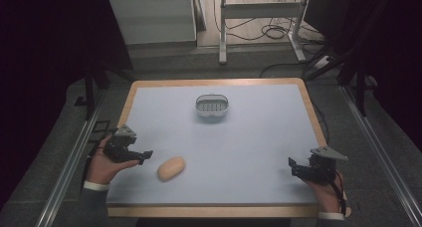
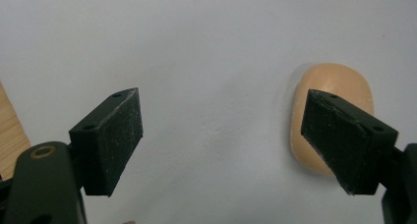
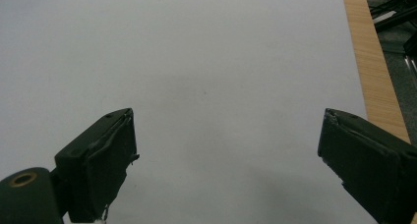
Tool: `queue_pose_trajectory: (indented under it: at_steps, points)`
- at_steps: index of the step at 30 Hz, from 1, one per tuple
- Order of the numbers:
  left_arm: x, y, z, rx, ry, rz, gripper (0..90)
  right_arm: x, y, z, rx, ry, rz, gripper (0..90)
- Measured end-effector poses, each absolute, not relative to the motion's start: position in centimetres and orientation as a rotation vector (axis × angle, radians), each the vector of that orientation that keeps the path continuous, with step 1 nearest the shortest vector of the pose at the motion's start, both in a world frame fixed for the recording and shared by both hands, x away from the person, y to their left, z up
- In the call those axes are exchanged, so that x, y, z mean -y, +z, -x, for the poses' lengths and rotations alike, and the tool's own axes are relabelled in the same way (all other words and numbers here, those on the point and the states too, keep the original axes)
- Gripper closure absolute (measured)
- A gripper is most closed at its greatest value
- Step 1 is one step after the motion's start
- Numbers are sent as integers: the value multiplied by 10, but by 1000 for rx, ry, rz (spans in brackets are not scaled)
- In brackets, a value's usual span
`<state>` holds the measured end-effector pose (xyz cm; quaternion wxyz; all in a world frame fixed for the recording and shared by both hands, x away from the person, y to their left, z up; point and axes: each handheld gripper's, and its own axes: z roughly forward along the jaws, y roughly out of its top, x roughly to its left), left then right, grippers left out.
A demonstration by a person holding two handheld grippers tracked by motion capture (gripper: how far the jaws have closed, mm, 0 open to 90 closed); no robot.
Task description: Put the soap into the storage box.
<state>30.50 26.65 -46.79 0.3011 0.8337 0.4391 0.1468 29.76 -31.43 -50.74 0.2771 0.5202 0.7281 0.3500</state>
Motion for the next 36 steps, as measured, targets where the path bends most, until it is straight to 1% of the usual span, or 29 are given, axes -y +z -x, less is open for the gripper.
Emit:
queue_pose_trajectory:
  at_steps: [10, 20, 36]
  points:
    - [-260, -463, -306, -1141, 381, -2232, 160, 316, -507, -296, -1950, 939, -1401, 75]
    - [-241, -462, -308, -1082, 349, -2292, 158, 315, -506, -295, -1945, 938, -1399, 75]
    - [-210, -478, -309, -1009, 277, -2413, 160, 314, -506, -295, -1950, 935, -1398, 75]
